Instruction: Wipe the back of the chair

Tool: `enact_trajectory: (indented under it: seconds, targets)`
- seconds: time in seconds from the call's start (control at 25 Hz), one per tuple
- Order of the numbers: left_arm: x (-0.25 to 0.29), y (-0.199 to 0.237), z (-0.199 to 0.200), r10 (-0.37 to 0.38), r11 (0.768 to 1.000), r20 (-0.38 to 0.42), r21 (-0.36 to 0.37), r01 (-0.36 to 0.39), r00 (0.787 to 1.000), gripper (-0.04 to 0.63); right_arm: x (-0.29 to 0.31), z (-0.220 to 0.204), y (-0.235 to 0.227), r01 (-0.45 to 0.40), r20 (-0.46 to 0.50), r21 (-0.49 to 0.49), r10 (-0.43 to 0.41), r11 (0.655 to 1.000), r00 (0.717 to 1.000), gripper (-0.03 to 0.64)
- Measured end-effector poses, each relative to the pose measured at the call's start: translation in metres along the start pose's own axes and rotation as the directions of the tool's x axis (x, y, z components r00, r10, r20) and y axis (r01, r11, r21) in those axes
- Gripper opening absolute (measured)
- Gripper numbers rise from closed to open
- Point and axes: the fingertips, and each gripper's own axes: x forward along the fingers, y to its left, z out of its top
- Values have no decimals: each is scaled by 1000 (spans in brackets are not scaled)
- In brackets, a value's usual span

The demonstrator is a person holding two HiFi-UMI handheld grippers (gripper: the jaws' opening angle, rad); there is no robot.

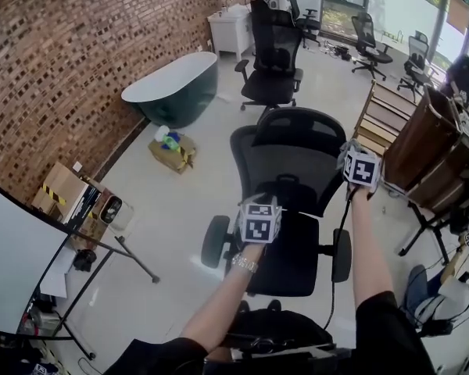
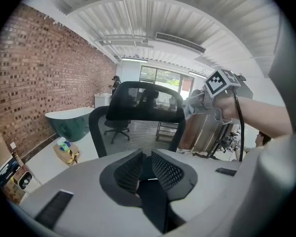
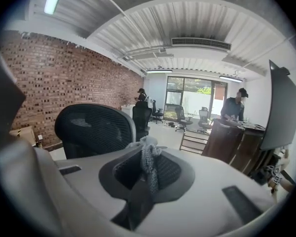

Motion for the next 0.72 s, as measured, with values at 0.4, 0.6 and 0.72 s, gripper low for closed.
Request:
enact_trajectory:
  seconds: [0.4,0.6,0.72]
  targets:
    - [-19,16,-10,56,998,-9,-7,-56,998,61,-46,26,177,-362,111,31,357,932,927,49]
    - [-31,39,-13,112,993,0,-36,-112,994,61,-14,12,294,-438,35,-147,447,887,894,49]
    - [-37,42,-13,117,992,6,-49,-117,993,61,12,6,281,-378,22,-143,384,915,923,49]
